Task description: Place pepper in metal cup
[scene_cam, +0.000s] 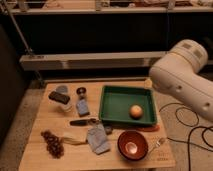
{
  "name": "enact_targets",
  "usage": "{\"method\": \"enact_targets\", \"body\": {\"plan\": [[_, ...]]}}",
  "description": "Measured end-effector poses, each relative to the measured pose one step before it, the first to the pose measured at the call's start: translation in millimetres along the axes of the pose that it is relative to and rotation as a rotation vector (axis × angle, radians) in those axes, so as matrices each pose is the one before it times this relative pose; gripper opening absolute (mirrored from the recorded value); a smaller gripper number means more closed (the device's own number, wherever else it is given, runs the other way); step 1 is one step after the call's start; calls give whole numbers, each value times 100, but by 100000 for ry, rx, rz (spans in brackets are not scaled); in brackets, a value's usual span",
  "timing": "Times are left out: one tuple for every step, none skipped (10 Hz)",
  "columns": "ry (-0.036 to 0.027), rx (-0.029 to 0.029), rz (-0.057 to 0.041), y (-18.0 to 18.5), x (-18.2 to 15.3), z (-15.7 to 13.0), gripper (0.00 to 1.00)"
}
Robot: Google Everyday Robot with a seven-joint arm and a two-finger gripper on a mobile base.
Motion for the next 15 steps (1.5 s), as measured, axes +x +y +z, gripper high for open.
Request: {"method": "enact_targets", "body": {"plan": [[-1353, -553, 7114, 2530, -1075, 260, 80], [-2570, -618, 10438, 4207, -1359, 1187, 80], [-1146, 130, 5360, 2121, -520, 601, 80], [-601, 12, 2676, 1088, -247, 316, 80], [-305, 17, 1643, 654, -113, 177, 80], [-54, 143, -181, -135, -20, 14, 80], [-69, -18, 126, 4, 24, -27, 80], [-563, -228, 587, 70, 60, -28, 80], [-1910, -1397, 893, -228, 94, 153, 80], [-4988, -2953, 4956, -488, 99, 886, 80], [-5241, -753, 5402, -560, -107, 1148, 80], [-5342, -2684, 6503, 633, -198, 1802, 80], [-4187, -1015, 5355, -272, -305, 1889, 80], [-2689, -2282, 5359, 51, -224, 1747, 80], [-2631, -3844, 10040, 383, 30, 1918, 80]]}}
